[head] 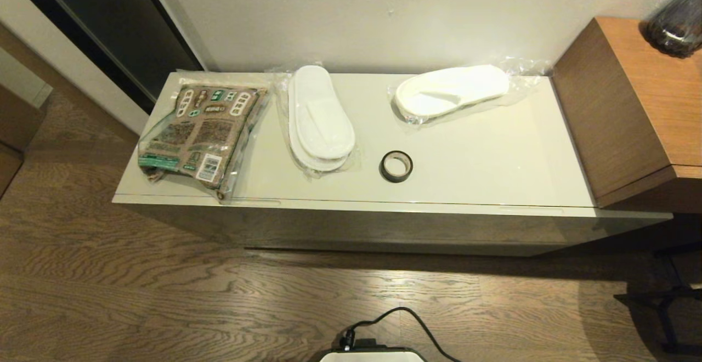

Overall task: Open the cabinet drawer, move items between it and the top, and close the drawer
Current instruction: Open the drawer

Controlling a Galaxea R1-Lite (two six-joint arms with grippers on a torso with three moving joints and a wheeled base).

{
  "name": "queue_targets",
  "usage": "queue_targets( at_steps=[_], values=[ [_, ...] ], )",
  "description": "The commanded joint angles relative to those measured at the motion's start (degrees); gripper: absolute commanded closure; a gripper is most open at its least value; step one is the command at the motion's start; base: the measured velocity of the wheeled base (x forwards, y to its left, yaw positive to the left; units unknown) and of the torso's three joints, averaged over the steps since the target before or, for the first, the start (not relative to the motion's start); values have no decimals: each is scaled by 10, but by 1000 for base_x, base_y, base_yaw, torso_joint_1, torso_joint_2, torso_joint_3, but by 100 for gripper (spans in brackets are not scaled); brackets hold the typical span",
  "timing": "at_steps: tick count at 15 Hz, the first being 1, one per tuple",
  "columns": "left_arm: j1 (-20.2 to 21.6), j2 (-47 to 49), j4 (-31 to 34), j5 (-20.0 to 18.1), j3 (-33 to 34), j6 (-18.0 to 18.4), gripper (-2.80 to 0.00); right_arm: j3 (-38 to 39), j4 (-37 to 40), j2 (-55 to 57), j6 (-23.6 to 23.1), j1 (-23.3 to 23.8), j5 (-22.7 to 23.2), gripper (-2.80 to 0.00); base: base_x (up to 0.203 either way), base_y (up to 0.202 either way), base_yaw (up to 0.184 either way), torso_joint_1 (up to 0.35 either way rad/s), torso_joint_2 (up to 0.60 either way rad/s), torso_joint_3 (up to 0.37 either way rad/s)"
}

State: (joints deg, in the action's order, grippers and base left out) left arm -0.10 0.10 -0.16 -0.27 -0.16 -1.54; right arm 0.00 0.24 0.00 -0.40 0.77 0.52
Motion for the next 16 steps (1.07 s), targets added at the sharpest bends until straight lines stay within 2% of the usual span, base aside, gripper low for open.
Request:
queue_targets(
  at_steps=[1, 6, 7, 9, 11, 13, 16],
  values=[
    [0, 0, 0, 0, 0, 0, 0, 1, -1, 1, -5, 0, 2, 0, 0, 0, 0, 0, 0, 0],
    [0, 0, 0, 0, 0, 0, 0, -11, 10, 0, -16, 0, 0, 0, 0, 0, 0, 0, 0, 0],
    [0, 0, 0, 0, 0, 0, 0, -26, 36, 0, -16, 0, 3, 0, 0, 0, 0, 0, 0, 0],
    [0, 0, 0, 0, 0, 0, 0, -129, 161, 1, -15, 0, 20, 0, 0, 0, 0, 0, 0, 0],
    [0, 0, 0, 0, 0, 0, 0, -288, 271, 30, -1, 1, 38, 0, 0, 0, 0, 0, 0, 0],
    [0, 0, 0, 0, 0, 0, 0, -403, 341, 120, 26, 6, 48, 0, 0, 0, 0, 0, 0, 0],
    [0, 0, 0, 0, 0, 0, 0, -531, 430, 355, 64, 23, 59, 0, 0, 0, 0, 0, 0, 0]
  ],
)
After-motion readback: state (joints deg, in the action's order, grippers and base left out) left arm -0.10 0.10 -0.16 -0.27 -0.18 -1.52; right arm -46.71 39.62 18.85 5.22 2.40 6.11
